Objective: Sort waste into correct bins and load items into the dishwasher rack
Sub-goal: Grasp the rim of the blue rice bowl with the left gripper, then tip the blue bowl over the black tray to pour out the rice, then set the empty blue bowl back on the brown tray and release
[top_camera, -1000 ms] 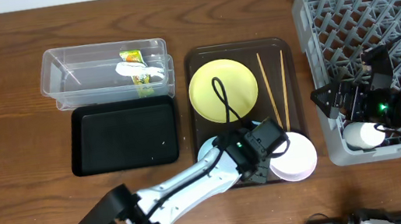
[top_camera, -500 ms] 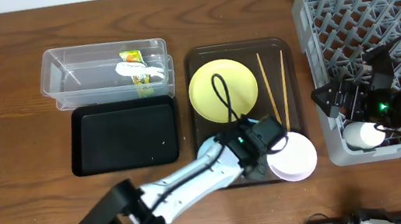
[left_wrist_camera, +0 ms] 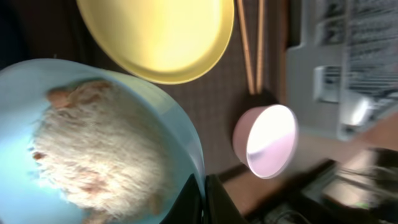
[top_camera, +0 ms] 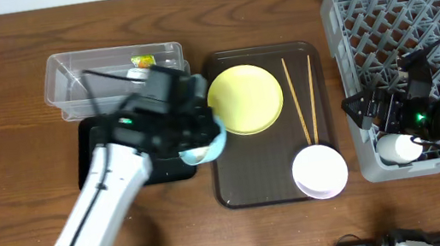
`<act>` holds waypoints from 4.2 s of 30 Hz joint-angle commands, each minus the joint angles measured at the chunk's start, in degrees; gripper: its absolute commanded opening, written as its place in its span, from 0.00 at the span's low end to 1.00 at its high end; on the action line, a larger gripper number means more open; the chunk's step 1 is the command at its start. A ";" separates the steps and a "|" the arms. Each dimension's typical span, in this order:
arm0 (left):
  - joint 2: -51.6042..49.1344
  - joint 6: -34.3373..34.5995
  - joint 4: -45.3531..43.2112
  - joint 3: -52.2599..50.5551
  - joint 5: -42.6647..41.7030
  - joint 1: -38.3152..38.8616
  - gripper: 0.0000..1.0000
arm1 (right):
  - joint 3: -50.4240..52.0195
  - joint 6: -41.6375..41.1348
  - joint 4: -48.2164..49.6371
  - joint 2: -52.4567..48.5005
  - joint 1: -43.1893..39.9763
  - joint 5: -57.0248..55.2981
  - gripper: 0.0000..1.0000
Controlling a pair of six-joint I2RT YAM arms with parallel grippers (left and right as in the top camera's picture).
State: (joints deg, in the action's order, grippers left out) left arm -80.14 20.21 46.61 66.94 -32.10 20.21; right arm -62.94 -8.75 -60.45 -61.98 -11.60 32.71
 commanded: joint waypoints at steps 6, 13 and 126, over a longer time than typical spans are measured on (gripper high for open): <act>-2.08 -20.09 1.66 -5.40 -36.61 -22.49 0.06 | -0.81 -0.63 -0.13 0.15 0.42 0.09 0.99; -9.31 -28.55 0.44 -10.29 -54.77 -34.84 0.06 | -0.81 -0.63 0.07 0.15 0.42 0.09 0.99; 12.72 15.37 3.65 -1.75 40.96 21.38 0.63 | 2.67 7.41 -5.42 0.15 13.42 -1.60 0.87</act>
State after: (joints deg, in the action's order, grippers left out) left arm -70.24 36.82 49.17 64.45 6.46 43.42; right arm -62.17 -2.90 -66.15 -61.98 -2.00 31.88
